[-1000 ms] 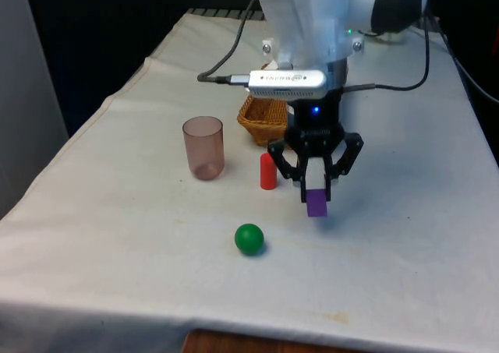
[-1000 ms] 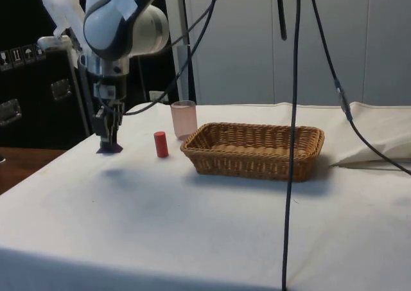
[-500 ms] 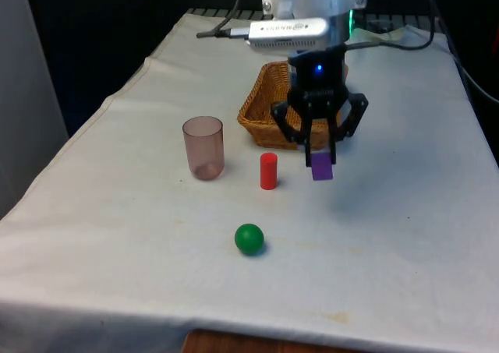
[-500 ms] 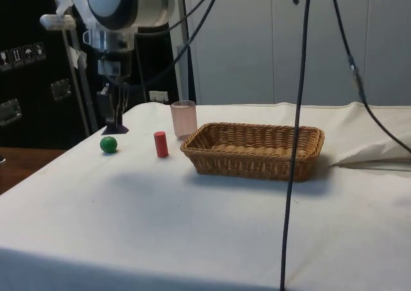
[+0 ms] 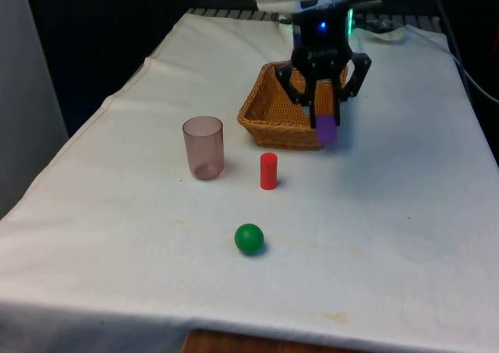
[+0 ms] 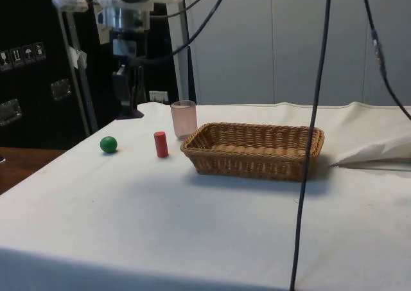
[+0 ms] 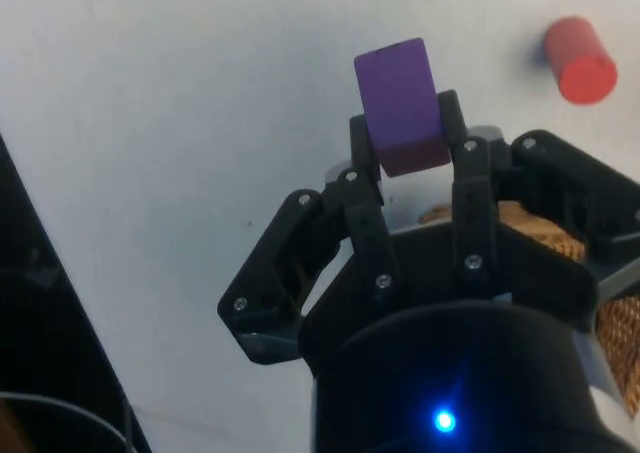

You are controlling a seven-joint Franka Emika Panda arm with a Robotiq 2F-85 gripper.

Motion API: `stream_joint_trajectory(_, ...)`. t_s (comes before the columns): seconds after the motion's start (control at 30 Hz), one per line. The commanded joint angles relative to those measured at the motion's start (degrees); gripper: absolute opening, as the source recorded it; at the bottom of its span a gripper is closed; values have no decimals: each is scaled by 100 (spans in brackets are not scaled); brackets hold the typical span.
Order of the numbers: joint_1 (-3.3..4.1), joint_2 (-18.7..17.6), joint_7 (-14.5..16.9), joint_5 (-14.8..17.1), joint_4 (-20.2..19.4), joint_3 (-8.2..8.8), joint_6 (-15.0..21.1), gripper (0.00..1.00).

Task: Pick up the triangular block and place it into the basket.

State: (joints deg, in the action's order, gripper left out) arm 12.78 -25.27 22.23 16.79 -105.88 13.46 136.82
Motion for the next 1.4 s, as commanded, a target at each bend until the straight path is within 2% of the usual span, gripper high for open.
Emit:
stream_joint_trajectory(0.0,40,109,-17,-63,-120,29,34,33)
stream_joint_trajectory(0.17,63,435,-40,-281,-493,34,69,33)
stream_joint_trajectory(0.2,23,378,0,-189,-418,0,17,33)
stream_joint_trajectory(0.23,69,481,-40,-332,-544,34,74,33)
stream_joint_trajectory(0.33,80,653,-57,-510,-733,40,74,33)
stream_joint_trajectory(0.5,80,871,-69,-705,-997,34,97,33)
stream_joint_trajectory(0.53,40,819,-11,-607,-917,-6,29,33)
stream_joint_trajectory(0.57,80,917,-63,-728,-1060,34,109,33)
stream_joint_trajectory(0.73,63,1175,-40,-882,-1421,29,160,33)
stream_joint_trajectory(0.8,40,1169,-6,-825,-1421,6,103,33)
stream_joint_trajectory(0.83,52,1289,-23,-911,-1633,34,252,33)
stream_joint_trajectory(0.93,63,1387,-23,-928,-1839,46,367,33)
stream_joint_trajectory(1.07,63,1501,-46,-951,-2080,40,510,33)
stream_joint_trajectory(1.1,40,1478,29,-865,-2040,17,435,33)
stream_joint_trajectory(1.17,69,1576,-57,-963,-2240,40,602,33)
stream_joint_trajectory(1.37,69,1725,-97,-980,-2584,46,791,33)
